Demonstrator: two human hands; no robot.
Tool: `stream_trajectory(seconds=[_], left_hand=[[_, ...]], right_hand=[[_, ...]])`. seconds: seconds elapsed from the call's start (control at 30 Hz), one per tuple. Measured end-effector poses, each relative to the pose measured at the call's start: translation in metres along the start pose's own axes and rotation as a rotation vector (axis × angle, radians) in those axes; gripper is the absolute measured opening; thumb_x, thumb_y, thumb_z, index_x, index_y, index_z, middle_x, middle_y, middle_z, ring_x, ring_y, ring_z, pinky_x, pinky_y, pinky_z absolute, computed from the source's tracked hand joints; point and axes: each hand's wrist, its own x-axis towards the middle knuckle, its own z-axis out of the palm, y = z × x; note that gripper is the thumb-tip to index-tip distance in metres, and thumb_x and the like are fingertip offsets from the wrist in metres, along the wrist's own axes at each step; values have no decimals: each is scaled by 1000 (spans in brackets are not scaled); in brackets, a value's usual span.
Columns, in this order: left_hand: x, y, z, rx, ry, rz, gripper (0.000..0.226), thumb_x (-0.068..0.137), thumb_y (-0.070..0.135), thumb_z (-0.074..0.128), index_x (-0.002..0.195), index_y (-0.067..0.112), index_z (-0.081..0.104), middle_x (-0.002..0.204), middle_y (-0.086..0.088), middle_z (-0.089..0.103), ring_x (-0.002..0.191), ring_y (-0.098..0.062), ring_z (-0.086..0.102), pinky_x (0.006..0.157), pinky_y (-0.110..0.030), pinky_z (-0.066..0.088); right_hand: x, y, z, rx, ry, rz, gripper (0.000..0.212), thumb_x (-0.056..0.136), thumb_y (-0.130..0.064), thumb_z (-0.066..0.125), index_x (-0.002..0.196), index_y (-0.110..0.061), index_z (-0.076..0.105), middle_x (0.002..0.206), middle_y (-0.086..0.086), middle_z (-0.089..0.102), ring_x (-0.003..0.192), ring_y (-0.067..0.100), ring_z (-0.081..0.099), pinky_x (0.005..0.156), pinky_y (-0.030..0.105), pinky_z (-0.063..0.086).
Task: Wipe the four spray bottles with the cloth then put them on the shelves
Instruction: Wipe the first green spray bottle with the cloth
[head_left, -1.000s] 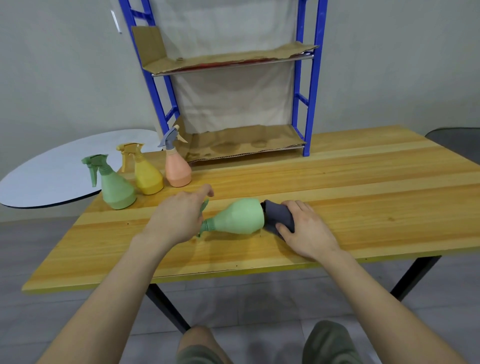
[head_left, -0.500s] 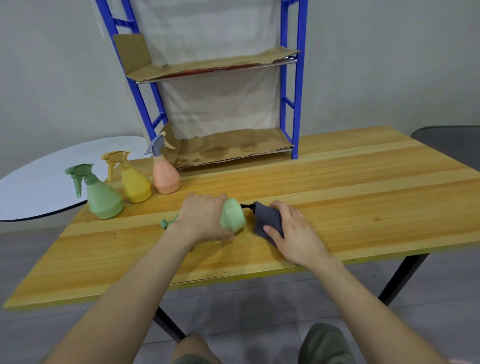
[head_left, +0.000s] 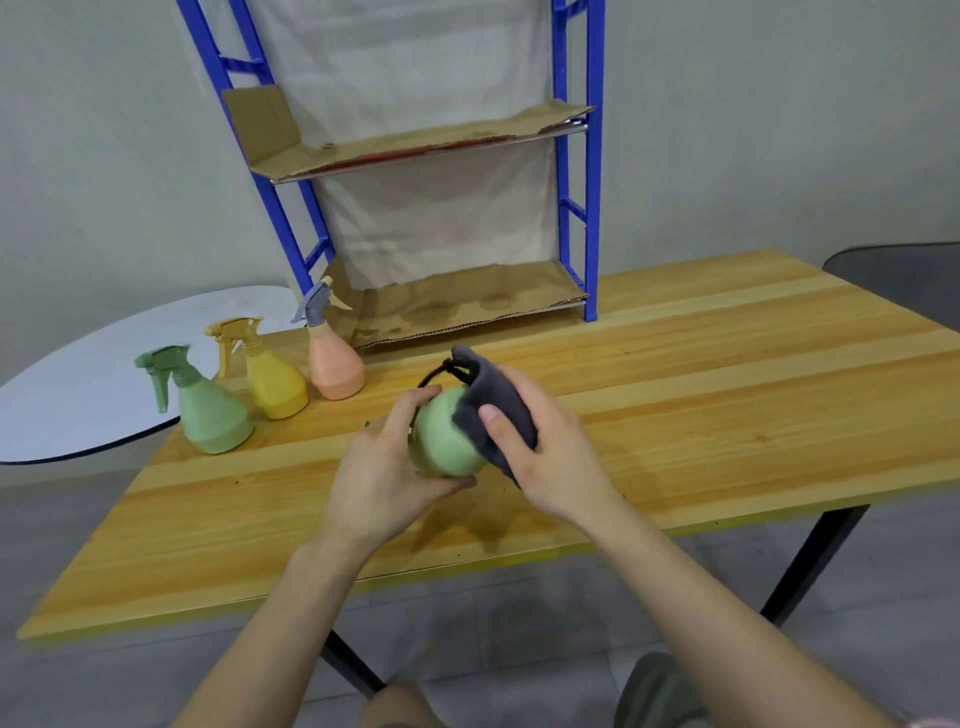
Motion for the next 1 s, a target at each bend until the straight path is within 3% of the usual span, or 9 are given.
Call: stream_trajectory(seconds=[0.07, 0.2, 0.37, 0.47, 0.53, 0.67, 0.77, 0.87, 1.0], left_hand=[[-5, -4, -1, 45, 39, 30, 106, 58, 55, 100, 146, 36, 45, 129, 5, 75, 113, -24, 73, 83, -43, 60], [-8, -12, -5, 105, 63, 33, 98, 58, 54, 101, 134, 35, 43, 124, 6, 76, 107, -26, 75, 75, -44, 59], [-10, -11, -5, 169, 103, 103, 93, 60, 53, 100, 132, 30, 45, 109, -3, 77, 93, -31, 74, 67, -46, 59], [-11, -9, -8, 225, 133, 174, 91, 64, 58, 97, 135, 27, 49, 113, -3, 77, 98, -28, 73, 68, -46, 60], [-10, -13, -10, 238, 117, 174, 90, 63, 60, 96, 135, 28, 51, 113, -1, 76, 100, -27, 73, 69, -47, 59], [-11, -14, -8, 169, 113, 82, 93, 60, 58, 98, 134, 32, 50, 111, 0, 76, 95, -28, 74, 69, -47, 60], [-14, -13, -5, 87, 128, 101, 92, 60, 54, 100, 134, 29, 52, 116, 1, 76, 99, -26, 74, 73, -46, 61], [-17, -12, -5, -76, 171, -1, 94, 56, 49, 104, 132, 32, 52, 117, 15, 75, 105, -17, 73, 81, -41, 60], [-16, -11, -5, -236, 140, -116, 92, 52, 46, 106, 125, 41, 50, 108, 31, 70, 106, -1, 71, 85, -28, 60]], right_hand=[[12, 0, 0, 37, -10, 136, 30, 109, -39, 59, 137, -33, 64, 109, -13, 75, 101, 5, 69, 80, 19, 49], [9, 2, 7, -24, -18, 299, 22, 108, -47, 55, 116, -31, 67, 101, -7, 74, 97, 20, 68, 81, 36, 52], [-6, -17, 13, -100, 35, 10, 42, 104, -49, 54, 141, -31, 62, 123, -8, 71, 110, 11, 65, 92, 28, 51], [23, -16, 8, -9, 38, 204, 36, 104, -51, 55, 131, -31, 69, 114, -6, 76, 110, 20, 69, 90, 35, 53], [29, -15, 7, -62, 27, 302, 38, 107, -51, 55, 136, -29, 64, 121, -1, 75, 116, 27, 68, 91, 37, 52], [-9, -30, 19, -140, -36, 92, 60, 104, -59, 54, 156, -33, 40, 140, -6, 62, 125, 17, 61, 101, 38, 52], [7, -29, 16, -89, -14, 7, 53, 103, -57, 55, 152, -37, 50, 138, -12, 64, 126, 12, 61, 104, 39, 52], [28, -31, 9, 15, -54, 52, 42, 104, -54, 60, 143, -40, 61, 126, -18, 72, 114, 4, 65, 93, 31, 51], [-4, -29, 17, -303, 41, -185, 48, 109, -47, 55, 152, -28, 57, 145, -2, 60, 131, 18, 57, 108, 42, 50]])
